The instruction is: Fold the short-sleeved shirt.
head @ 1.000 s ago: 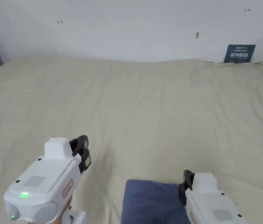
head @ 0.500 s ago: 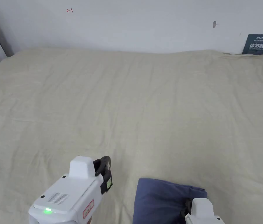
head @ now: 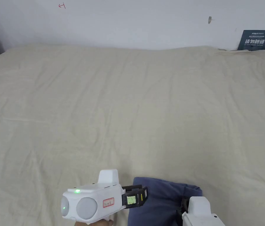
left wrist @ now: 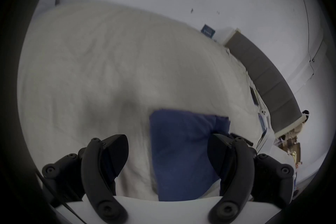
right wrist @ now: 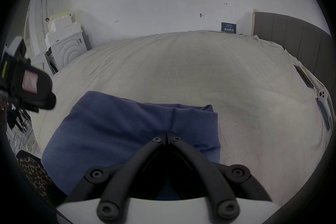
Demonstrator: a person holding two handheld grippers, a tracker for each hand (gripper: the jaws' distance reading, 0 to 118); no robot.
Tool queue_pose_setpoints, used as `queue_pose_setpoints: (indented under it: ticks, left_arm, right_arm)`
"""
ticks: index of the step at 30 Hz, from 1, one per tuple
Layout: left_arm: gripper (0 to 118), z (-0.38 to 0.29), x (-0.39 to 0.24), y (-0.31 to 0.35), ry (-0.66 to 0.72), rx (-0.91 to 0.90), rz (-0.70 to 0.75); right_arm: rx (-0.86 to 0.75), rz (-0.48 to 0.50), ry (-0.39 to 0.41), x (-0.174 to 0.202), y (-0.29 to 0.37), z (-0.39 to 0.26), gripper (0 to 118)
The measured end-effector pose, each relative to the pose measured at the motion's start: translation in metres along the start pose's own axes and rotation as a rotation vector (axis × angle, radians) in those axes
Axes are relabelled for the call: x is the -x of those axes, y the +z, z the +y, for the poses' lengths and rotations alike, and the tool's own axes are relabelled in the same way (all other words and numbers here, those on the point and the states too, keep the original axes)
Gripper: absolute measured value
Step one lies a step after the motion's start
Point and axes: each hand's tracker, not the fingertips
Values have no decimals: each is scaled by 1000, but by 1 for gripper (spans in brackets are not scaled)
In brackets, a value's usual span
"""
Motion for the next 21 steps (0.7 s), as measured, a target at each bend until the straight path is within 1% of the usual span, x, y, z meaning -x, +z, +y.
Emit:
queue_pose_setpoints:
  ticks: [3,4,5,7,8,9,10,11,15,18,20,21]
  left_arm:
    - [93,0,0,-19,-14,102,0]
    - [87,0,1,-23,-11,100,0]
    - [78,-1,2,-28,-13,125,-3]
    - [62,-1,5,-36,5,168,-15]
    - [50,-1,7,-38,21,191,-39]
    - [45,-1,9,-39,33,185,-43]
    - [43,0,10,-38,33,177,-37]
    - [39,0,11,-38,36,184,-37]
    - [30,3,11,-45,36,214,-22]
    - [21,5,11,-43,29,215,-31]
    - [19,9,6,-31,-2,199,-56]
    - [19,12,3,-25,-33,185,-67]
  right_arm:
    - [1,1,1,1,1,0,0]
    - [2,2,-1,1,1,0,0]
    - [2,5,-4,1,1,0,0]
    - [4,10,-8,0,2,0,0]
    - [5,12,-8,0,1,0,0]
    - [5,14,-7,0,2,1,0]
    - [6,15,-6,0,2,1,0]
    - [6,17,-6,0,2,1,0]
    - [15,22,-7,1,4,4,0]
    - [32,35,8,0,9,13,0]
    - [19,38,21,-2,19,21,0]
    - [-14,38,20,-4,27,28,0]
